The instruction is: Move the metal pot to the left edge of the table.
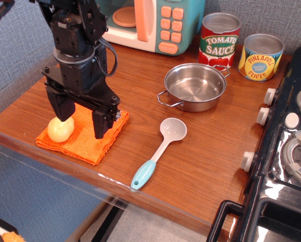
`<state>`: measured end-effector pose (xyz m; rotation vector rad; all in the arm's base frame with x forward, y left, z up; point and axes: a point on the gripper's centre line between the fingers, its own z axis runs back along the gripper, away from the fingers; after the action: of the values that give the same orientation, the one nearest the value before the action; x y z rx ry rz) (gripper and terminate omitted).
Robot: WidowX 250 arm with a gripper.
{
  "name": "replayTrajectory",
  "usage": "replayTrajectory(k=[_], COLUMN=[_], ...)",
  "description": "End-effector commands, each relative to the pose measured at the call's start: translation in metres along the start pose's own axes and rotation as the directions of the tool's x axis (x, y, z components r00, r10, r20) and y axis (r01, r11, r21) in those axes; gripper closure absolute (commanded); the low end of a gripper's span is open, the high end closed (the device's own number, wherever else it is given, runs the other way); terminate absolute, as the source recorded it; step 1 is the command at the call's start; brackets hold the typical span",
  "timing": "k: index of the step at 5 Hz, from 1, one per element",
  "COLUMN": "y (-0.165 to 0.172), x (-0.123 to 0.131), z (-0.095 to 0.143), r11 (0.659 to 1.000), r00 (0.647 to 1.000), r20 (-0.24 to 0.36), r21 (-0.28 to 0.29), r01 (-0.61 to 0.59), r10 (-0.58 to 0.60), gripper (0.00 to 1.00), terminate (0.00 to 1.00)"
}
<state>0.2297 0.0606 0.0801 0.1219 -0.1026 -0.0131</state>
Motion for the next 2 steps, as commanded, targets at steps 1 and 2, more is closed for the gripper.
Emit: replayTrajectory(k=[1,2], y=[0.0,-0.03], x=[0.0,0.032], z=[0.0,-0.004], r11=[1.0,0.999], r00=[1.0,0.999], r20=[0.0,0.007], r21=[0.0,-0.015], r01=[0.0,0.044], r10=[0.0,-0.044], gripper=[0.0,0.0], terminate=[0.0,0.0])
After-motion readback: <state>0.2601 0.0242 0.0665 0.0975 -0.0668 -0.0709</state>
